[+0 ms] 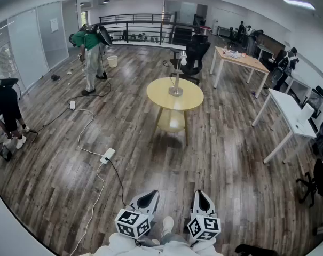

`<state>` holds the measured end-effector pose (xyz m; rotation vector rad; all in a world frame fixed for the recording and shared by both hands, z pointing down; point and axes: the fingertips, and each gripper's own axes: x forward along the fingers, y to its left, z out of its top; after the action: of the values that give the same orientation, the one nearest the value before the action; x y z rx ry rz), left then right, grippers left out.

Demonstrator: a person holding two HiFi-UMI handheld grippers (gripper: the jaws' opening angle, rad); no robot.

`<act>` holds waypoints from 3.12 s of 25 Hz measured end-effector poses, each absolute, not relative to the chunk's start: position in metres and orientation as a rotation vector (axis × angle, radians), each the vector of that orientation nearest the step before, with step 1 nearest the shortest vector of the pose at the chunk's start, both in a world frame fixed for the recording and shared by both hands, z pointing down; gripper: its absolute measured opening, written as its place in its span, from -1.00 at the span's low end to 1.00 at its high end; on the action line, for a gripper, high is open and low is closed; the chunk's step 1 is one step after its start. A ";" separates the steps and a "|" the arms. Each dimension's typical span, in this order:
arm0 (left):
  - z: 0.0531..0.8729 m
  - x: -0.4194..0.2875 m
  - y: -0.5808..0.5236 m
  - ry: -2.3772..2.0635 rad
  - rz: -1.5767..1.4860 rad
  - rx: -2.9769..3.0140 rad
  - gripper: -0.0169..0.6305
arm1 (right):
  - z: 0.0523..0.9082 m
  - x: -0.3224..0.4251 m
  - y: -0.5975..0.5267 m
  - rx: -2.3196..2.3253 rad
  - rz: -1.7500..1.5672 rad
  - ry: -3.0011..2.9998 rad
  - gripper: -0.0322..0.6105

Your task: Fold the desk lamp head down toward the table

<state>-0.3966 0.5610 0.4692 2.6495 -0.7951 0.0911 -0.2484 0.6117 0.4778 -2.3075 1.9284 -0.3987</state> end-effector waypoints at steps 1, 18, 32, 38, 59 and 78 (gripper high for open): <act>0.470 -0.391 0.555 -0.792 0.095 2.650 -0.94 | 0.479 -0.243 0.605 -2.307 -0.400 1.929 -0.86; 0.459 -0.285 0.435 -0.841 0.094 2.661 -0.94 | 0.469 -0.142 0.472 -2.238 -0.400 1.987 -0.86; 0.477 -0.223 0.375 -0.830 0.127 2.644 -0.94 | 0.492 -0.079 0.413 -2.241 -0.470 1.985 -0.86; 0.477 -0.201 0.342 -0.827 0.127 2.649 -0.94 | 0.497 -0.056 0.387 -2.262 -0.489 1.973 -0.86; 0.469 -0.136 0.169 -0.782 0.144 2.689 -0.94 | 0.487 0.009 0.218 -2.283 -0.454 1.920 -0.86; 0.479 -0.102 0.036 -0.682 0.183 2.688 -0.94 | 0.494 0.043 0.080 -2.312 -0.478 1.878 -0.86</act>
<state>-0.1019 0.0355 0.4794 2.6881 -0.6816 0.1827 0.0430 0.0803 0.4945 -2.3120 1.8776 -0.4777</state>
